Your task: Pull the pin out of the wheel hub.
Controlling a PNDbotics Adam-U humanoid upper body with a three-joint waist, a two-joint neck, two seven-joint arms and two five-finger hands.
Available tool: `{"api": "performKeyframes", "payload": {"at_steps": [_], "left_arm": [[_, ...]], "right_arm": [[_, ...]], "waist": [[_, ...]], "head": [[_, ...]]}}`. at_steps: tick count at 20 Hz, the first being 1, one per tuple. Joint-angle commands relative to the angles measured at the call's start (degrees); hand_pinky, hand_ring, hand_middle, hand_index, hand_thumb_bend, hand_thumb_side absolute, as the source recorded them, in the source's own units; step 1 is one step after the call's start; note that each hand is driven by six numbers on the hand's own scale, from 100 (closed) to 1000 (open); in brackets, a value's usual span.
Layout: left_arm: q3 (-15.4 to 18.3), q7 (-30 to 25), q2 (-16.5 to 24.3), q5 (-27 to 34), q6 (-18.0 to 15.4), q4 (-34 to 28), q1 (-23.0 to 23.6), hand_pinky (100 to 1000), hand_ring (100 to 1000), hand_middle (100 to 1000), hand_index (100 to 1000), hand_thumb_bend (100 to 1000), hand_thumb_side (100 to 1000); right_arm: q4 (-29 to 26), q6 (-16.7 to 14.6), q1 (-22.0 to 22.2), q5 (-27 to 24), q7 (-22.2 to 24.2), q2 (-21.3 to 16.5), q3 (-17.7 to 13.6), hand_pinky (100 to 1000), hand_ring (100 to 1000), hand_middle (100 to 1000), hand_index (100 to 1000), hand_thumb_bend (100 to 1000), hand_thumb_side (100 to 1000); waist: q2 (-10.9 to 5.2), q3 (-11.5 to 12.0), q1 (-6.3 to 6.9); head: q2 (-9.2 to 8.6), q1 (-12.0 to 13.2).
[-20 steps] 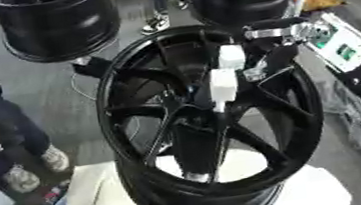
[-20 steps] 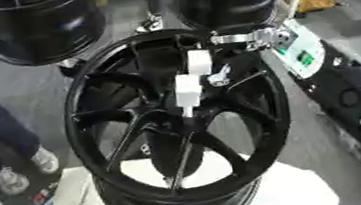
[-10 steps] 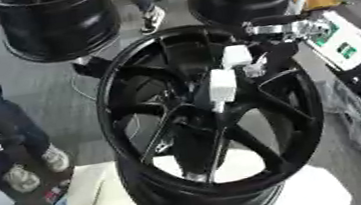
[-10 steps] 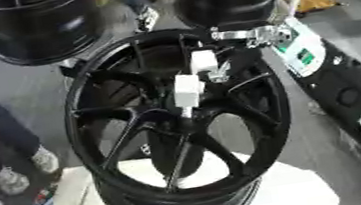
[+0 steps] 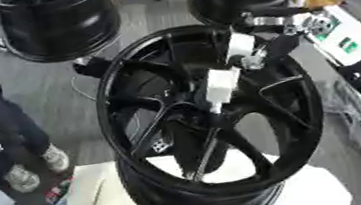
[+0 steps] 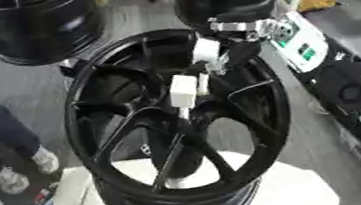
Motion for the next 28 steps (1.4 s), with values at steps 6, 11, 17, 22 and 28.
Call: {"api": "performKeyframes", "payload": {"at_steps": [6,11,17,22,28], "left_arm": [[-0.08,-0.10,0.92,0.14,-0.13,-0.58,-0.55,731,603,585,666,100,833],[0.02,0.01,0.99,0.16,-0.14,-0.54,-0.50,731,605,585,666,100,832],[0.32,0.36,1.02,0.23,-0.28,-0.58,-0.56,731,607,585,666,100,829],[0.61,0.80,1.08,0.42,-0.62,-0.53,-0.58,731,608,585,666,100,828],[0.87,1.03,0.95,0.29,-0.74,-0.54,-0.69,731,610,586,666,100,829]], "right_arm": [[-4.82,-6.52,-3.95,-2.66,4.54,-4.85,-4.50,751,671,362,440,219,454],[-9.77,-4.13,-2.30,-5.06,-0.35,-9.17,-9.52,751,670,363,441,224,421],[-16.18,1.68,6.09,-5.84,-9.94,-13.64,-18.56,733,659,365,441,208,394],[-19.79,6.34,21.24,-5.83,-20.59,-13.89,-29.06,716,653,374,449,193,401],[-18.73,10.97,36.25,-1.96,-29.92,-7.67,-37.68,714,698,535,607,186,443]], "waist": [[-0.86,-0.35,0.35],[-0.89,-1.01,0.36],[-0.71,-1.94,0.69],[-0.49,-2.78,1.14],[0.01,-3.65,1.35]], "head": [[-0.13,0.02],[-0.13,0.31],[-0.13,0.77],[-0.13,1.23],[-0.13,1.74]]}}
